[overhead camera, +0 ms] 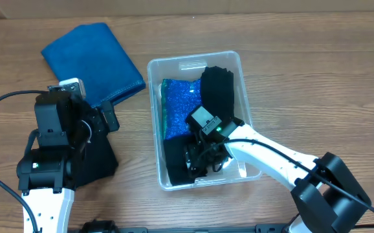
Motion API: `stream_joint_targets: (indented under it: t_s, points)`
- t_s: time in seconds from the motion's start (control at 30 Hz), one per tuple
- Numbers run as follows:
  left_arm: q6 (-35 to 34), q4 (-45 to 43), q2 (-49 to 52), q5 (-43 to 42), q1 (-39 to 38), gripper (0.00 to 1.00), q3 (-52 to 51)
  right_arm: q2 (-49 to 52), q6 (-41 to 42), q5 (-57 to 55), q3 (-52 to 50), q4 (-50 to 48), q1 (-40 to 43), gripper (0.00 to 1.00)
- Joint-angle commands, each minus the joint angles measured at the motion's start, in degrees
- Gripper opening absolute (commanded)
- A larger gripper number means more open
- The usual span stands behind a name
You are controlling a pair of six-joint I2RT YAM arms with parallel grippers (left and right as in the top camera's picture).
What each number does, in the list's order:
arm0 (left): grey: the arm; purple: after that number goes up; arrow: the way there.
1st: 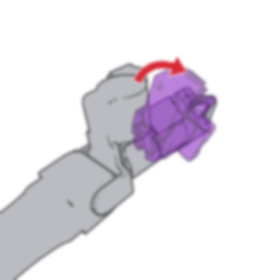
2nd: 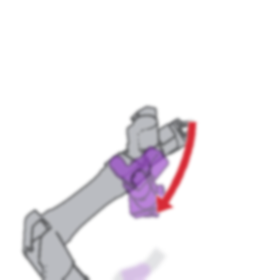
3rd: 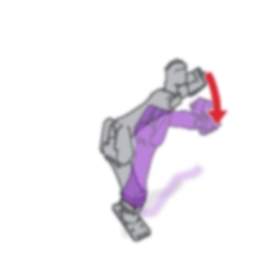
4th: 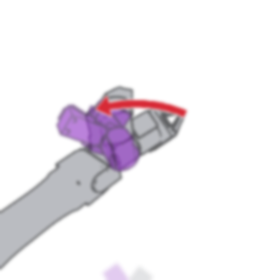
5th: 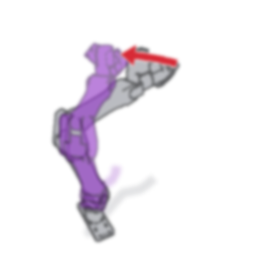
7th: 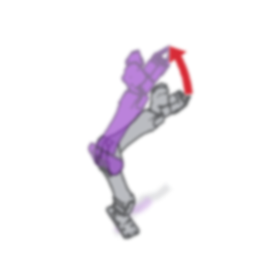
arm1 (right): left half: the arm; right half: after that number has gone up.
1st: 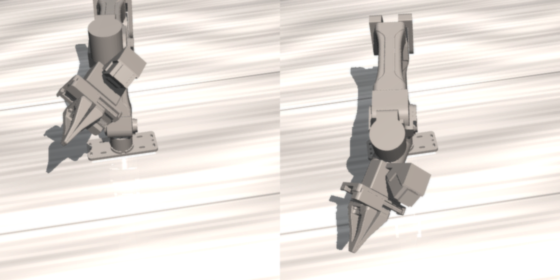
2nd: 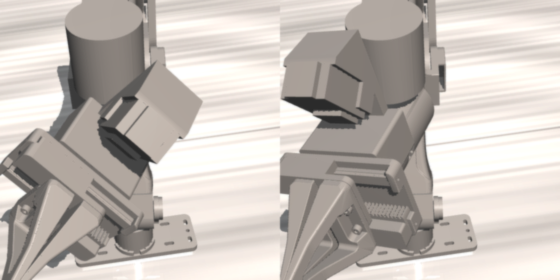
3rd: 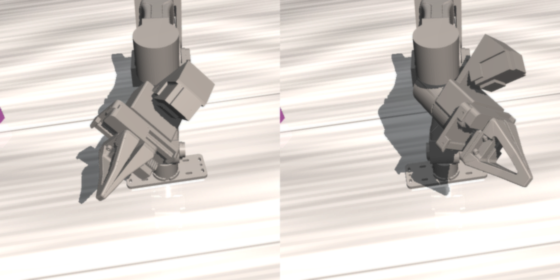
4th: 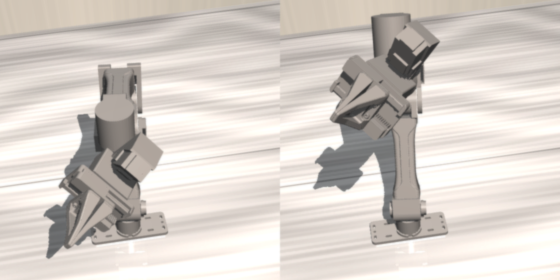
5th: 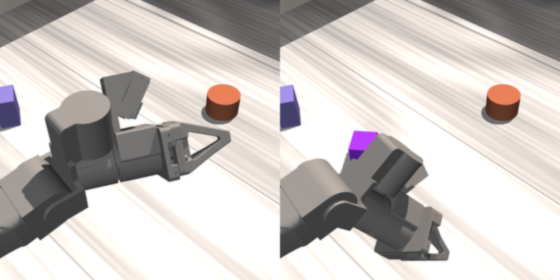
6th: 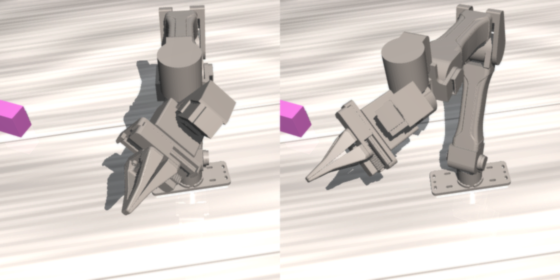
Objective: Pack container
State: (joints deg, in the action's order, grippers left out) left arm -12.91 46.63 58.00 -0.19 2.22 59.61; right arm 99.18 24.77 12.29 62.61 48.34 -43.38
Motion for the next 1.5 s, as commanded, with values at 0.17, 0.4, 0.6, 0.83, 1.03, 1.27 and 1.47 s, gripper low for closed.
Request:
stream_joint_targets:
  t_s: [0.17, 0.4, 0.6, 0.83, 1.03, 1.27, 1.47]
  points:
    - [1.36, -0.15, 0.07, 0.72, -0.35, 1.00, 1.51, -5.95, -8.76, -19.04, 22.40, 14.49, 0.76, 0.79]
    - [-1.25, 4.74, 0.07, 0.74, 2.16, 1.00, 1.55, -13.16, -8.72, -21.03, 31.82, 17.49, 16.90, 1.00]
    - [-4.87, 12.87, 0.24, -2.75, 28.39, 1.00, 1.75, -13.25, -8.74, -15.69, 31.76, 21.42, 38.53, 1.00]
    - [5.55, 11.61, 11.91, -14.40, 46.53, 1.00, 1.51, -13.25, -8.81, -12.17, 31.76, 21.62, 42.69, 1.00]
    - [15.80, 10.99, 30.91, -22.38, 46.53, 1.00, 1.51, -13.25, -9.86, -12.17, 31.74, 22.49, 42.71, 1.00]
    - [20.26, 7.63, 44.11, -30.05, 46.27, 1.00, 1.51, -13.25, -9.86, -12.17, 31.74, 22.45, 42.71, 1.00]
    - [21.53, 7.37, 48.94, -34.84, 41.53, 0.98, 1.51, -13.25, -9.86, -12.17, 31.74, 22.01, 42.71, 1.00]
